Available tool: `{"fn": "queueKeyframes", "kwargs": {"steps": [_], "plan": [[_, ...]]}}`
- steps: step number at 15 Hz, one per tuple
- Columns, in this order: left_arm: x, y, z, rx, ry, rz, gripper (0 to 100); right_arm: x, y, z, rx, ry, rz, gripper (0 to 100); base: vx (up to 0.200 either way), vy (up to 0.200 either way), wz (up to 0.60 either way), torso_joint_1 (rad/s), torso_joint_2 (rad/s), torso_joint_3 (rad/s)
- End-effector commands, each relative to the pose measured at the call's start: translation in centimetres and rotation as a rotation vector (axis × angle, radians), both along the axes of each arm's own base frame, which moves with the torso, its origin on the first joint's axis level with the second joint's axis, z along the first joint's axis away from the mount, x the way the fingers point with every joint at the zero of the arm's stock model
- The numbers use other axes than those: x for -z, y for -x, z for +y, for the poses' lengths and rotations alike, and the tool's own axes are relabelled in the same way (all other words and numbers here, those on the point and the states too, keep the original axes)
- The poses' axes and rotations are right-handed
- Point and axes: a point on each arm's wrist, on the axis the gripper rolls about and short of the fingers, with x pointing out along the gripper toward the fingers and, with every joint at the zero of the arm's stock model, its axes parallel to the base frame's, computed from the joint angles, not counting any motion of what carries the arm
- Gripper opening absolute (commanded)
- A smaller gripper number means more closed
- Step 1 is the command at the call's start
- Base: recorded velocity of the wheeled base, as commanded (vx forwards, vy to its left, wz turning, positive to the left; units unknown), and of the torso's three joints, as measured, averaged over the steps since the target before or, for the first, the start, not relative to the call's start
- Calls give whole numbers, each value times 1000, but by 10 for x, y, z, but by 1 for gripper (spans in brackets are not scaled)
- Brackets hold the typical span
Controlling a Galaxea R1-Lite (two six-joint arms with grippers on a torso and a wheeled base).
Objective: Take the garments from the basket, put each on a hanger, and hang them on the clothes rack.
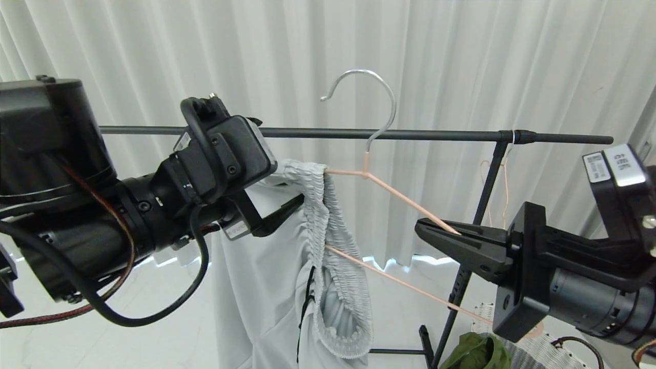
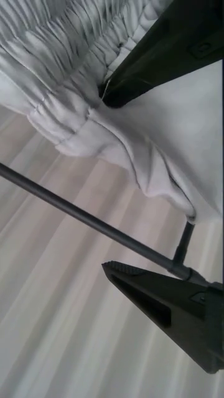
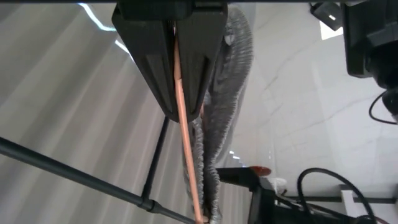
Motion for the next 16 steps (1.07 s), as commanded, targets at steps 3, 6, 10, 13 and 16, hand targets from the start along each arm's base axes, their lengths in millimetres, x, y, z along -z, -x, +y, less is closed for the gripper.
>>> {"fn": "queueKeyframes", "kwargs": {"steps": [3,6,10,13,16], "plan": [[0,-11,-7,-1,-6,6,100,3,5,4,-54,3,-3,0,0,0,0,0,0,0],[1,-9,-11,15,-8,7,100,6,6,10,-72,5,-1,0,0,0,0,0,0,0],[2,-7,-13,28,-8,10,100,12,8,14,-114,27,13,0,0,0,0,0,0,0],[3,-7,-13,48,-10,16,100,13,9,16,-125,29,16,0,0,0,0,0,0,0],[6,-8,-14,57,-14,25,0,13,10,17,-131,30,16,0,0,0,0,0,0,0]]}}
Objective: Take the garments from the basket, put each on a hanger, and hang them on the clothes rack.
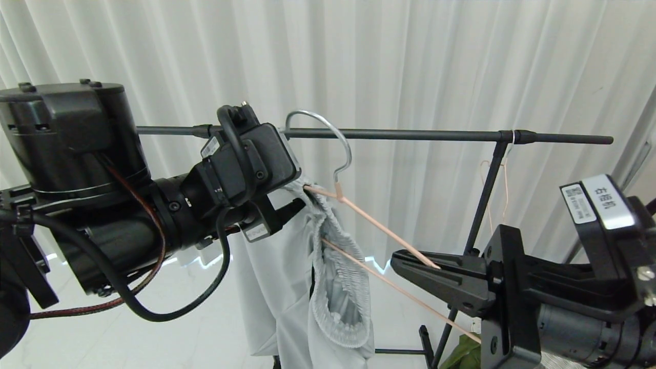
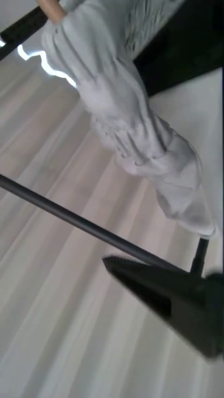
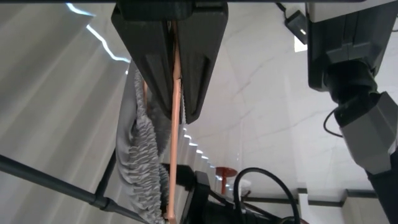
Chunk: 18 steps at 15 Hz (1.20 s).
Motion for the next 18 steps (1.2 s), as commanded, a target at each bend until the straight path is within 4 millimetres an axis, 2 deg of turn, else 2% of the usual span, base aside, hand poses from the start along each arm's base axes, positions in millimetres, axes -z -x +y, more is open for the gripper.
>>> {"fn": "queueKeyframes", "kwargs": {"steps": [1,9,10,14,18], "plan": [[1,-1,-1,-1,-2,3,0,1,0,1,-3,4,2,0,0,0,0,0,0,0],[2,0,0,3,2,7,0,-1,-3,-3,15,-4,-2,0,0,0,0,0,0,0],[2,0,0,3,2,7,0,-1,-4,-3,23,-4,-2,100,0,0,0,0,0,0],[7,2,3,-7,22,41,0,-3,-19,-14,106,-10,-4,100,0,0,0,0,0,0],[13,-5,16,-155,9,51,0,-15,-42,-31,231,-45,-34,100,0,0,0,0,0,0]]}}
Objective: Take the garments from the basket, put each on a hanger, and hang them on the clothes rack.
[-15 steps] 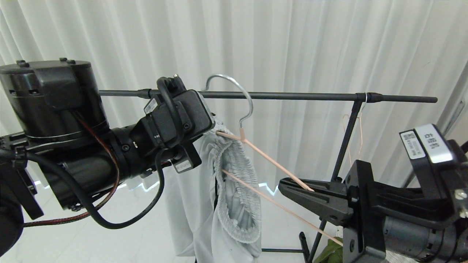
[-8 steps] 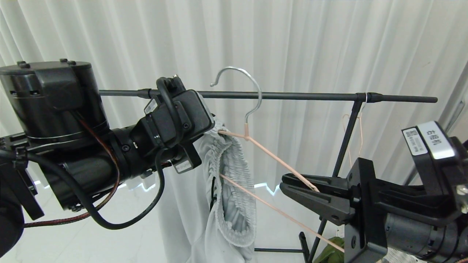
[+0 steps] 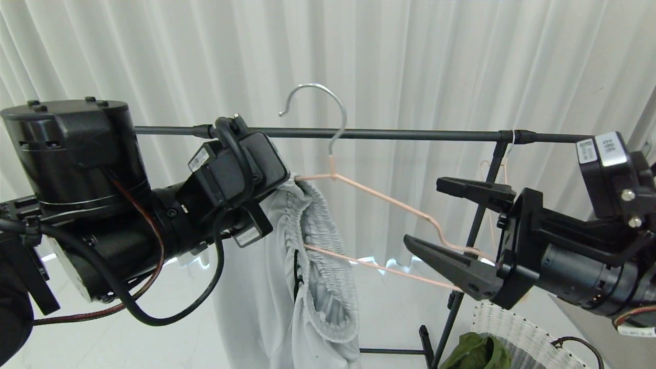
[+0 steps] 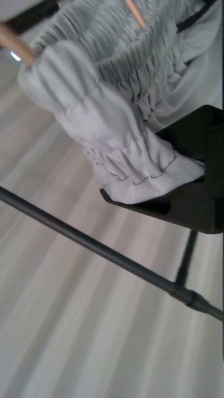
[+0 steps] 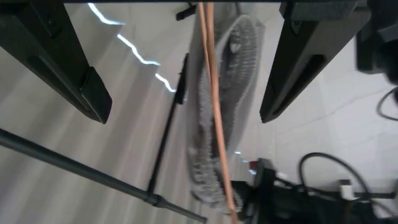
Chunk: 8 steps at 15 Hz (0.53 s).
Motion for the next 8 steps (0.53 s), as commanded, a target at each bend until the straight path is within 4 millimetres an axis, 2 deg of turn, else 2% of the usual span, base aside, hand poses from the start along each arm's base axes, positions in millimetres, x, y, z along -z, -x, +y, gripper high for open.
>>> {"fn": "queueKeyframes", "kwargs": {"steps": [1,5,8], "plan": [[1,-1,4,-53,16,13,0,-2,-10,-8,59,-6,-7,100,0,0,0,0,0,0],[1,0,8,-205,93,39,0,-8,-27,-18,143,-10,-11,100,0,0,0,0,0,0],[3,-2,13,-311,98,40,0,-3,-34,-27,194,21,22,100,0,0,0,0,0,0]]}}
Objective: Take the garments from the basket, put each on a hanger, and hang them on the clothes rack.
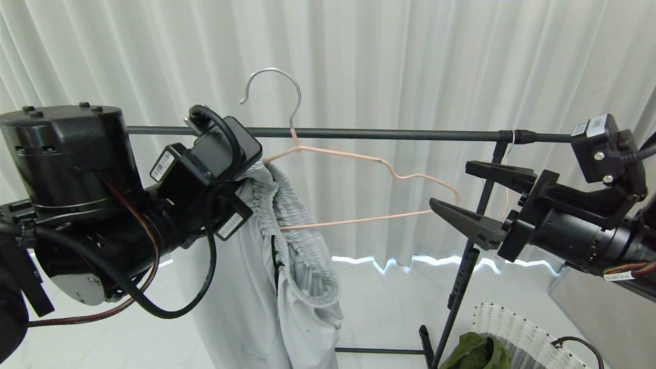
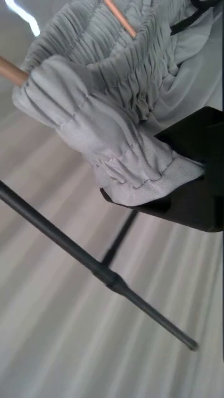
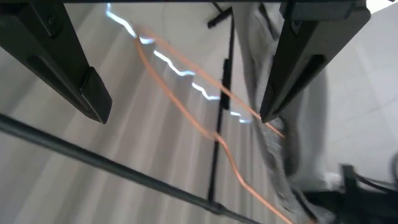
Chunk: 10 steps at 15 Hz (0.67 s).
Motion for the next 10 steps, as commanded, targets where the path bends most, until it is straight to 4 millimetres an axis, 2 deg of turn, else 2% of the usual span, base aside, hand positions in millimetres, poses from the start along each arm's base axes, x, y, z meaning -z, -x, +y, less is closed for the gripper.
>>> {"fn": "queueKeyframes", "kwargs": {"steps": [1,4,7,10], "plan": [[-1,-3,1,-50,37,4,0,3,-4,-6,30,15,20,100,0,0,0,0,0,0],[-2,-3,1,-82,88,7,0,11,-9,-4,40,42,59,100,0,0,0,0,0,0],[-7,-8,-5,-48,170,14,0,41,-8,26,-45,117,160,100,0,0,0,0,0,0],[-12,-9,-7,5,228,18,0,55,1,58,-81,113,252,100,0,0,0,0,0,0]]}}
